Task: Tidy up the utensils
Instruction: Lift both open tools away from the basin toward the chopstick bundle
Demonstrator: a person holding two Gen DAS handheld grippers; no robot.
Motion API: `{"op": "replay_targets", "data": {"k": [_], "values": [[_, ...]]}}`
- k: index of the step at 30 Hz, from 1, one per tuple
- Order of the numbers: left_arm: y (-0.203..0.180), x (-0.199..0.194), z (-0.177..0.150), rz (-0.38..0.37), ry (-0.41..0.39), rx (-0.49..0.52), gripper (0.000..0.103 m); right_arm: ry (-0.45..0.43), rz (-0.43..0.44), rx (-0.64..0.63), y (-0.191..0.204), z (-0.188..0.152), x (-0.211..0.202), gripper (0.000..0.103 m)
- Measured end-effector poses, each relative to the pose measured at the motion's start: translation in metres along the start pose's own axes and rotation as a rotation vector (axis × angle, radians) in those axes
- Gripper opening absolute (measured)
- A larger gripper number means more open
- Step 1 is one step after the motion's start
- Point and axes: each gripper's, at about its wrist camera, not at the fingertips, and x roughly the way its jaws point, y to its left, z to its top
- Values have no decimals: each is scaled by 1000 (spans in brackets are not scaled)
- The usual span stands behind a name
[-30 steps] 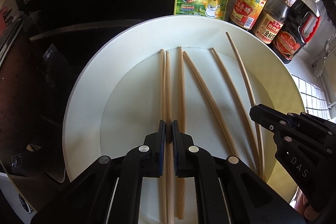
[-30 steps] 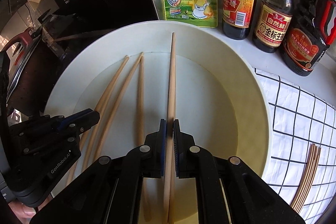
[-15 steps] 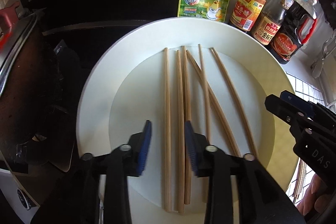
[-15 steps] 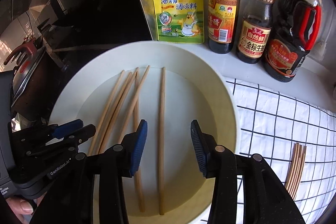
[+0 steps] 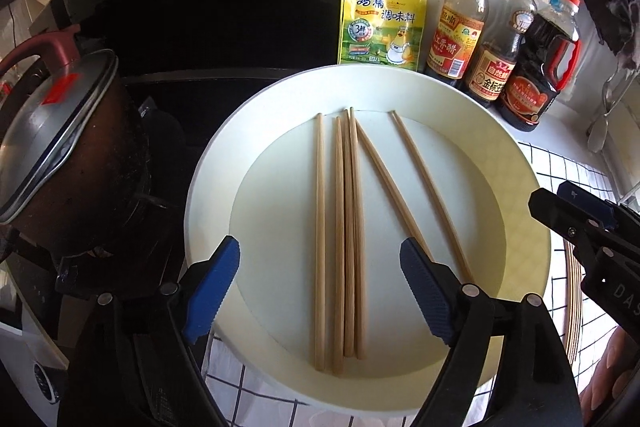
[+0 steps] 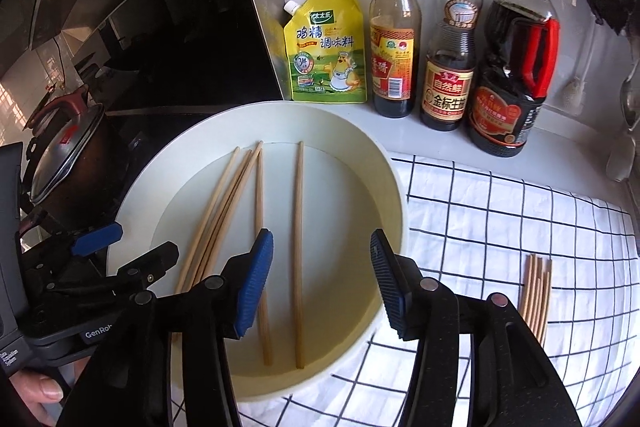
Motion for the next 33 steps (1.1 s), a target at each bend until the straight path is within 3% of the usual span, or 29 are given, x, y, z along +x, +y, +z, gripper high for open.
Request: {"op": "replay_targets", "data": {"k": [11, 33], "values": [[-36, -29, -14, -12, -39, 28, 87, -25, -40, 36, -34, -26, -47, 55], [-175, -57, -48, -134, -35, 185, 89, -17, -179, 214, -165, -106, -123, 57]]}}
